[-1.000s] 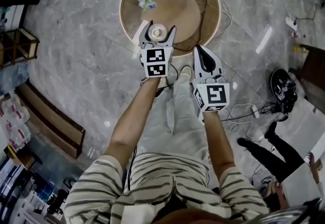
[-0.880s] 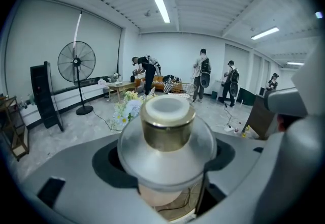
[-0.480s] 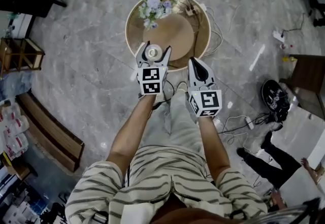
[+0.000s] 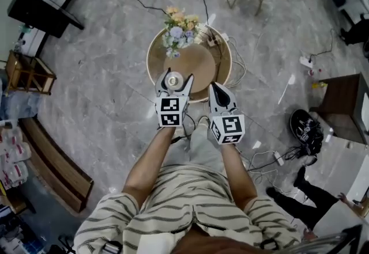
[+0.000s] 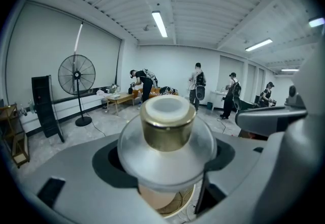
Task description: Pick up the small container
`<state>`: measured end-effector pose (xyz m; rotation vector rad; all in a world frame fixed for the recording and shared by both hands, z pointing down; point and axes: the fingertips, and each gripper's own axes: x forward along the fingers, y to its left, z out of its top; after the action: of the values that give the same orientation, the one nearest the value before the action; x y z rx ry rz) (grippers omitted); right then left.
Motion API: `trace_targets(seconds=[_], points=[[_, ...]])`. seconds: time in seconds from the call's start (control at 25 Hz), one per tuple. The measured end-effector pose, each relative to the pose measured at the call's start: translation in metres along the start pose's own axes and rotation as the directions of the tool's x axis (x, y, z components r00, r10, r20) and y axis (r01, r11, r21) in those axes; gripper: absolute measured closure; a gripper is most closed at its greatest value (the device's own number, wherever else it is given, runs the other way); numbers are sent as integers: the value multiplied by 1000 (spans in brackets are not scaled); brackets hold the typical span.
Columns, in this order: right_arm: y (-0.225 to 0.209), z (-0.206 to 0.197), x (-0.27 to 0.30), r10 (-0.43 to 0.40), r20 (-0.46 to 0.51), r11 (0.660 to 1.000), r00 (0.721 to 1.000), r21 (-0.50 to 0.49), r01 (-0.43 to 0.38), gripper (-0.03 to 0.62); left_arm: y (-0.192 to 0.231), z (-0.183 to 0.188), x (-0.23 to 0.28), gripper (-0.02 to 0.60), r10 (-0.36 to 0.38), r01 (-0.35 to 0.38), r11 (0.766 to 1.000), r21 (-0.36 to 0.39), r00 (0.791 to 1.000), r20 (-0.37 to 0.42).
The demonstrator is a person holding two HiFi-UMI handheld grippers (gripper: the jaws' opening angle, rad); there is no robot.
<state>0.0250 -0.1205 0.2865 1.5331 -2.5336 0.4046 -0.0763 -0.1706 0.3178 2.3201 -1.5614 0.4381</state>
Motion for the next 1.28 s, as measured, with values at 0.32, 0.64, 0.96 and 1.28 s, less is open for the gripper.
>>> trace_targets(seconds=[0.32, 0.64, 0.96, 1.28], points=[[15, 33, -19, 9, 29, 1000, 1000, -3, -9, 586, -12, 33, -36, 250, -11, 10, 999, 34, 1000, 29], [24, 57, -38, 13, 53, 1000, 999, -21, -12, 586, -13, 51, -71, 250, -6, 5, 1000, 15, 999, 53], [27, 80, -38, 24, 92, 999, 995, -39, -21, 586, -17, 70, -90, 250, -23, 20, 999, 36, 995, 99], [24, 91, -34, 21, 122, 999, 992, -38, -16, 586, -13, 92, -94, 250, -21, 9, 996, 86, 989, 145]])
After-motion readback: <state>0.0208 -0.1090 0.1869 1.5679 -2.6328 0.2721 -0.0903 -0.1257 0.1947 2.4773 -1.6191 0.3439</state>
